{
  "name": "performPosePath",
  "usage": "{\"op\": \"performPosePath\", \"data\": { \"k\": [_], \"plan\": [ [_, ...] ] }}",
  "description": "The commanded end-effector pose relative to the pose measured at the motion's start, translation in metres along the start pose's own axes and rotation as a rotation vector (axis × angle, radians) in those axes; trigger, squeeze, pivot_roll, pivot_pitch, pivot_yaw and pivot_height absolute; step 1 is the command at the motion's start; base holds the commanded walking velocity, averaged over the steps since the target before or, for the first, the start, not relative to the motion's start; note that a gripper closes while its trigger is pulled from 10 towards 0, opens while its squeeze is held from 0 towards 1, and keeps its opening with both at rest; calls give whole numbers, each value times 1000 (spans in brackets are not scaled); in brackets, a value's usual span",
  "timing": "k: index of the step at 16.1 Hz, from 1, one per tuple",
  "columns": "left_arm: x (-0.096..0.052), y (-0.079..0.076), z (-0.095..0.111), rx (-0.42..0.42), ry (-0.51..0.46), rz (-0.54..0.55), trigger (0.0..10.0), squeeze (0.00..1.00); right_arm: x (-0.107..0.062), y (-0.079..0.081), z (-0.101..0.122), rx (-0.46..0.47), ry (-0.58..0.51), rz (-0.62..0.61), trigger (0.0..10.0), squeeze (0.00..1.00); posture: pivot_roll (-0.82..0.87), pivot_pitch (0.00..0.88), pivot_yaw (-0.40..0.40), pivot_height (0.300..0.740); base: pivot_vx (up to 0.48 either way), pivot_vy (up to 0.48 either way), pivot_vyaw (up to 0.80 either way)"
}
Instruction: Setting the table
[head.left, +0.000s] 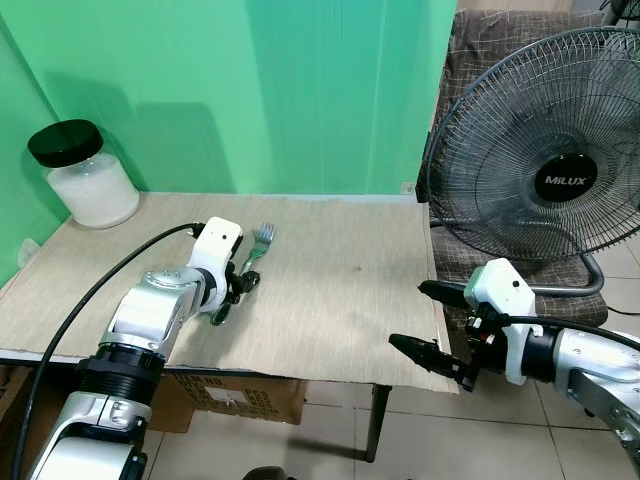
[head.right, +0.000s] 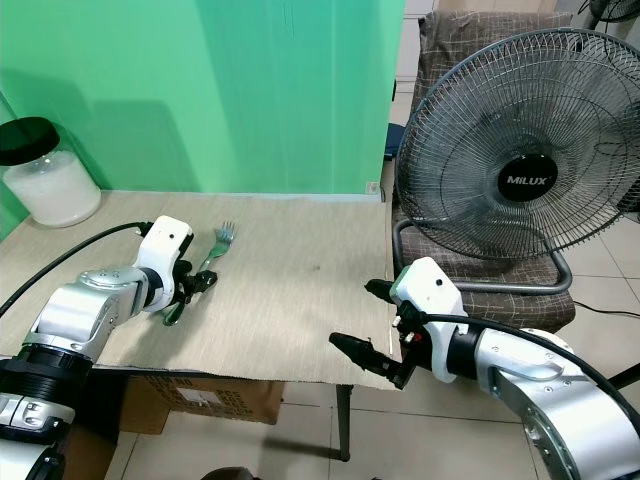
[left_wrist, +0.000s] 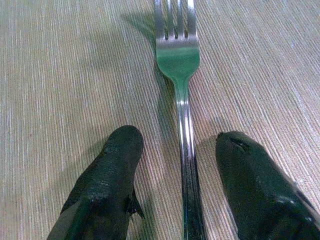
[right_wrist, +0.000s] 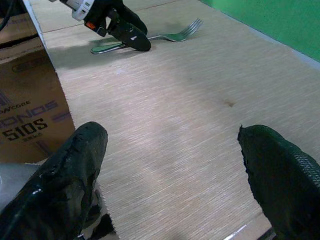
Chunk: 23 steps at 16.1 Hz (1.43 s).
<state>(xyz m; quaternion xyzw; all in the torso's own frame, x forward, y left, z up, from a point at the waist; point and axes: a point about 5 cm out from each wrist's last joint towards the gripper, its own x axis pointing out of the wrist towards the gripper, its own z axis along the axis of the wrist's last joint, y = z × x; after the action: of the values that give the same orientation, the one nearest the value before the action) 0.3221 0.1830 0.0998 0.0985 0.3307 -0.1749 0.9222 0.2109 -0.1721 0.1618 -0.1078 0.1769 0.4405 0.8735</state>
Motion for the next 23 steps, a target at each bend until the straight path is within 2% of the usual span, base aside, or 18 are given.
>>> {"op": "performPosePath", "data": {
  "k": [1, 15, 18, 21, 23],
  "plan": [
    [-1, 5, -1, 27, 19, 22, 0, 0, -2, 0, 3, -9, -13, 8, 10000, 0, 79, 0, 86, 740, 0, 0, 0],
    [-1, 6, -1, 35, 4, 11, 0, 0, -1, 1, -2, -11, 6, 16, 10000, 0, 79, 0, 81, 740, 0, 0, 0],
    [-3, 8, 4, 29, -19, 17, 0, 0, -2, 2, -2, -9, 3, 17, 10000, 0, 78, 0, 84, 740, 0, 0, 0],
    [-8, 4, 18, 36, -138, -31, 0, 0, -1, -3, 0, -11, -31, -47, 10000, 0, 86, 0, 79, 740, 0, 0, 0],
    [-21, -7, 38, 48, -315, -105, 0, 0, 6, -5, 4, 11, -94, -119, 10000, 0, 80, 0, 85, 740, 0, 0, 0]
  ]
}}
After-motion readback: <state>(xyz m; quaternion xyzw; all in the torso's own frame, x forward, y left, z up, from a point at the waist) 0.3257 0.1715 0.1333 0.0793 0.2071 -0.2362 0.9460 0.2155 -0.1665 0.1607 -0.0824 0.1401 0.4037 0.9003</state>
